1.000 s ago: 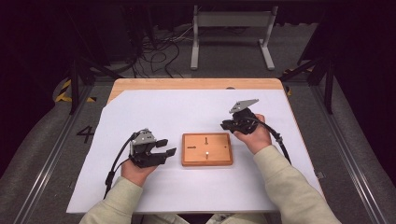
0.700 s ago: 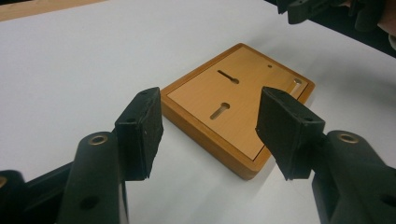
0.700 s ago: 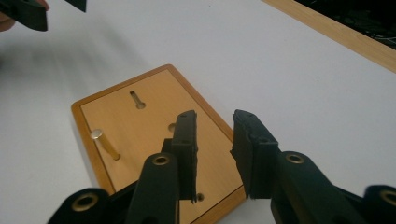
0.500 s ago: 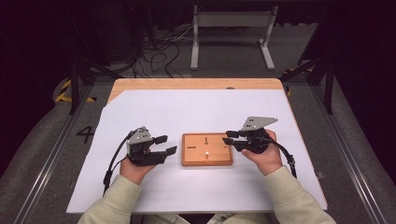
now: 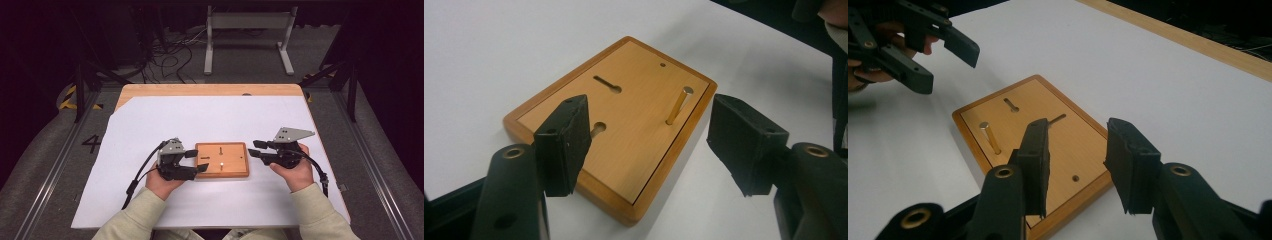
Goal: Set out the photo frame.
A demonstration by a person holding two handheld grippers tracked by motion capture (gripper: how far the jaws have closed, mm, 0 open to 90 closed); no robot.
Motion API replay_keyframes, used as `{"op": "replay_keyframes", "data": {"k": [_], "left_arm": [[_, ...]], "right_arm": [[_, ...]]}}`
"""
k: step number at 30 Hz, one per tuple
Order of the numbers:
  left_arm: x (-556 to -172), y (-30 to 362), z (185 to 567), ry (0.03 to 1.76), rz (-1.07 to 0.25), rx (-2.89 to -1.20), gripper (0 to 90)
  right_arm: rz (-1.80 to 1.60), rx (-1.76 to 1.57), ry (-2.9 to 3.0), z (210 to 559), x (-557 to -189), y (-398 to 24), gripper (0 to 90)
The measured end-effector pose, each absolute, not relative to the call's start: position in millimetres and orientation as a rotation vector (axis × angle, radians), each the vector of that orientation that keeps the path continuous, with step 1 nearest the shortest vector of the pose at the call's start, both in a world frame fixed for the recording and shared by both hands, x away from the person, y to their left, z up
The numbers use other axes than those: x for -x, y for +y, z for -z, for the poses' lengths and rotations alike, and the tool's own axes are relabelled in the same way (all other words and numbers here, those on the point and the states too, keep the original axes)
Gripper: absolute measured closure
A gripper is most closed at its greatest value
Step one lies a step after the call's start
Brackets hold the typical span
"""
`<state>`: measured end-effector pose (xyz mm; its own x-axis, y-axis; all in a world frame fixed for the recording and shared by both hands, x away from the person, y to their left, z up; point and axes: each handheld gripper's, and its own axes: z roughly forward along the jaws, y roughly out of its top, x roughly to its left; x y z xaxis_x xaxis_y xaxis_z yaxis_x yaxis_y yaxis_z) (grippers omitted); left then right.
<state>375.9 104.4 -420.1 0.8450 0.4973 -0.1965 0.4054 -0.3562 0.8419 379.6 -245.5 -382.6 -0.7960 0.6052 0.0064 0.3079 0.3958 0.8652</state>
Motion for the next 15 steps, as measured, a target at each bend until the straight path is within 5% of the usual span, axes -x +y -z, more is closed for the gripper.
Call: {"op": "replay_keyframes", "data": {"k": [15], "left_arm": [[-388,59,437,0.570,-0.063,-2.054,40.9]], "right_arm": [[-1.374,-0.897,2.288,383,-369,-273,61.4]]}}
